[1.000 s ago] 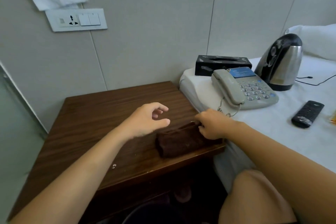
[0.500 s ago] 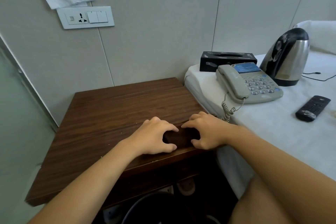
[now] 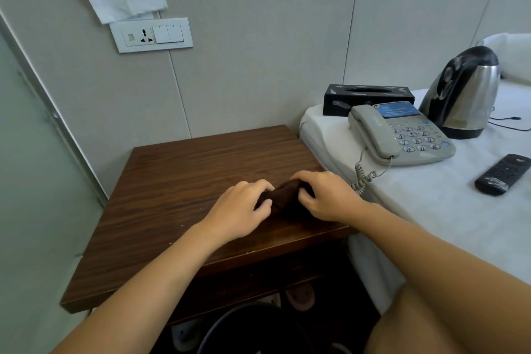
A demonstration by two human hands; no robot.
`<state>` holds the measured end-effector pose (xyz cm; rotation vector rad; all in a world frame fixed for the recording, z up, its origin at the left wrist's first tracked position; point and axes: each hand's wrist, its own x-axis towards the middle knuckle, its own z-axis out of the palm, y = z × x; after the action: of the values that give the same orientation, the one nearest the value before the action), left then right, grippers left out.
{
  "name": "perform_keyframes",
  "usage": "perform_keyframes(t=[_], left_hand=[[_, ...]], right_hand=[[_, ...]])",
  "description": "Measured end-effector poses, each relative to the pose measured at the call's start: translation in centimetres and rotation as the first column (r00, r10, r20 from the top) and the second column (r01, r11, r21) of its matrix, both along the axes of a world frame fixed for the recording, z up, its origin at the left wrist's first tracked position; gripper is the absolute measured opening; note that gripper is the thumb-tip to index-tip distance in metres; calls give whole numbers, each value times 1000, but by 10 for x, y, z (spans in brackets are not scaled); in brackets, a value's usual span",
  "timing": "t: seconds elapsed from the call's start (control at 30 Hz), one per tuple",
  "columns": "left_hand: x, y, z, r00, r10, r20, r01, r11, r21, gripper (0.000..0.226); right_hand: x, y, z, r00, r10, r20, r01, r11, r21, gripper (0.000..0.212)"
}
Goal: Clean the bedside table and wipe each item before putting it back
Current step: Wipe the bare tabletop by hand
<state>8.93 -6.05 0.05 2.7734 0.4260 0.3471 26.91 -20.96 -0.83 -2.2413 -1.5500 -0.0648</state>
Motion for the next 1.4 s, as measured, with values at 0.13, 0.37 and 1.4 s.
perform_keyframes(t=[0.13,0.37,1.4], left_hand=[[-2,-6,7,987,108,123,-94,989,-114,57],[-9,14,20,813,479,331,-81,656,-750,36],[-76,95,8,917,397,-34,-386,906,171,38]], right_hand=[[-15,24,20,994,-3,-110,27,976,216,28],[-45,55,43,835,263,-484,-2,880,474,21],[14,-1,-31,996,-30,83,49,970,-237,58]])
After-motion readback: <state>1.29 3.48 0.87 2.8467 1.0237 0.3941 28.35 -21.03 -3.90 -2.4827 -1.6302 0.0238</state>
